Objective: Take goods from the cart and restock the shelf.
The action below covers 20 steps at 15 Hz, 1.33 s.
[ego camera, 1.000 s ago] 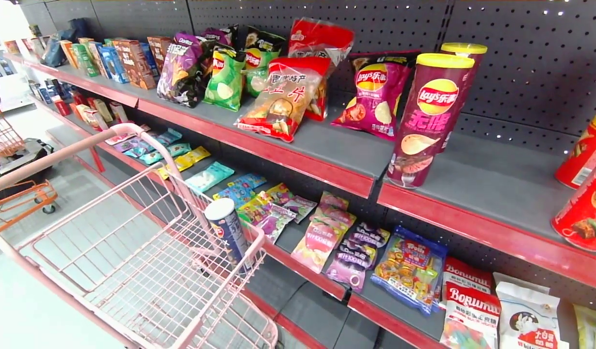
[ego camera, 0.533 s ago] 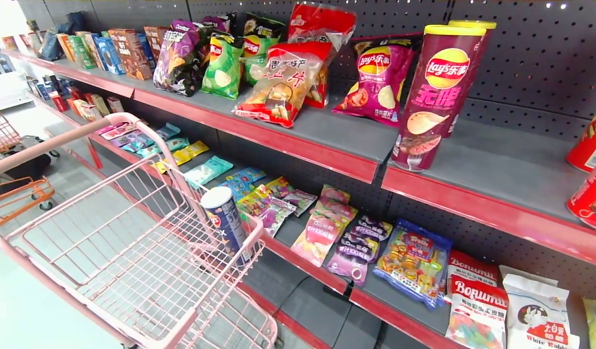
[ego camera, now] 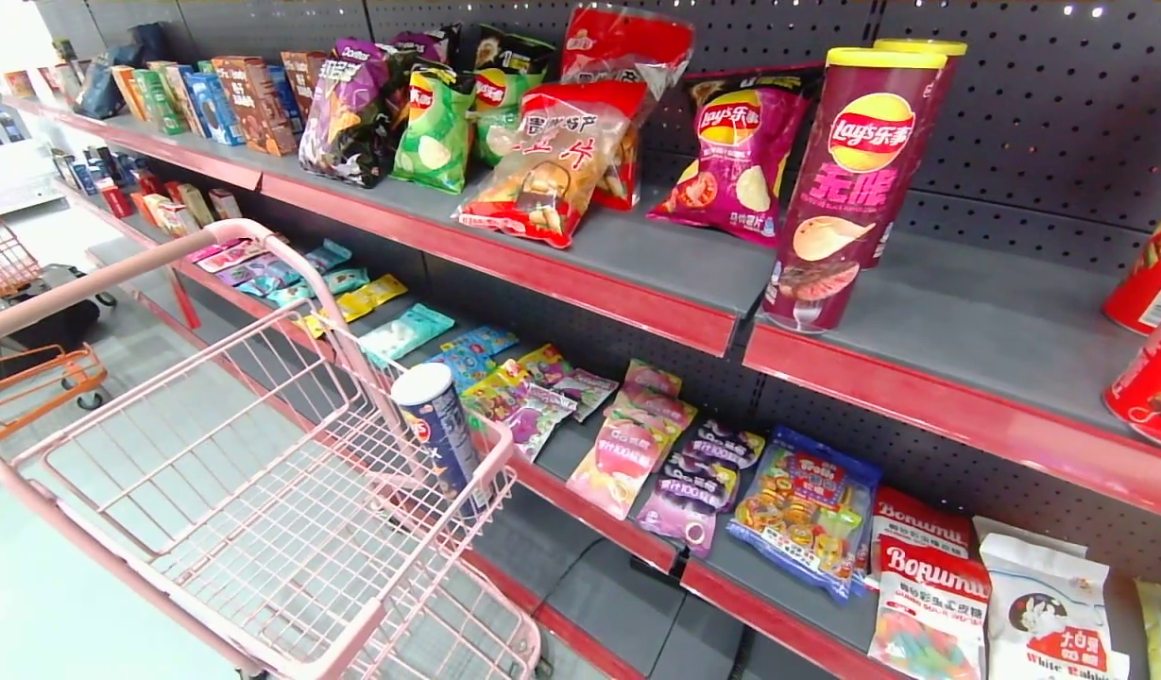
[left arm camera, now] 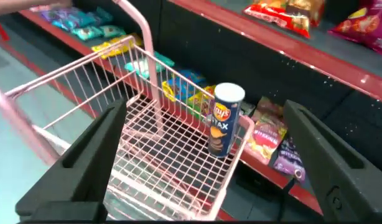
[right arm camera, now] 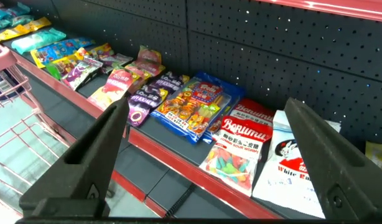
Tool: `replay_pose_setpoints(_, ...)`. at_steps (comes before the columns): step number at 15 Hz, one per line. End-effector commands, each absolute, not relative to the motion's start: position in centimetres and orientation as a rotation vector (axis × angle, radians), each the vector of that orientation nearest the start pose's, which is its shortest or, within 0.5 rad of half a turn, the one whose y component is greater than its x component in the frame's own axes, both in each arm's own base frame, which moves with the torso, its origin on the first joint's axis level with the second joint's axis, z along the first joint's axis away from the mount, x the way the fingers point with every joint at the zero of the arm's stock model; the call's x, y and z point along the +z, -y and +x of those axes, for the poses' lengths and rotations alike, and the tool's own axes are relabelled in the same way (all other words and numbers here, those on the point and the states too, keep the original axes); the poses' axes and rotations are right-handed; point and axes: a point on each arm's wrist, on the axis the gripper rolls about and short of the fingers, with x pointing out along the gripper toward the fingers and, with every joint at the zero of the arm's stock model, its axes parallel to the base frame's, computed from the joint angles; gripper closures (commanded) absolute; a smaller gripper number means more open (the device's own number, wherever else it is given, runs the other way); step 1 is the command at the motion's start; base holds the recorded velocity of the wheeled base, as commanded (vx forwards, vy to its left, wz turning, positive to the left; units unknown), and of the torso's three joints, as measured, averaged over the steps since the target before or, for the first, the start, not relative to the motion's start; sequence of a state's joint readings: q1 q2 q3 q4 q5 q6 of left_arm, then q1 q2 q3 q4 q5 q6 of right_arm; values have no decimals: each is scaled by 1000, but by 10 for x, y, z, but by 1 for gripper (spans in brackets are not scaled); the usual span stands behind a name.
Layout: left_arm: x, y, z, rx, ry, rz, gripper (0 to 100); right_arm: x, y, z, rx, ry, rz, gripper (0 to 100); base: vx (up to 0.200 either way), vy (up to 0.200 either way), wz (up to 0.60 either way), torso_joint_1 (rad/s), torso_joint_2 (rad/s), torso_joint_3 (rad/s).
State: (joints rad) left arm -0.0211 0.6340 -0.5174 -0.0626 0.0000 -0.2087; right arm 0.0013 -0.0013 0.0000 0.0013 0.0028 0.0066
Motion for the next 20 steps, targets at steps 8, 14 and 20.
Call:
replay_pose_setpoints(8,137,14,254,-321,-427,-83,0,75,0,-23,6,-2,6,0,0,0,0,0,0,0)
replay_pose_setpoints(14,80,26,297,-441,-440,-71,0,75,0,-23,6,-2,5,0,0,0,0,0,0,0)
replay_pose_setpoints(20,45,38,318,-547,-382,-17,0,75,0,-23,6,-2,3,0,0,0,0,0,0,0)
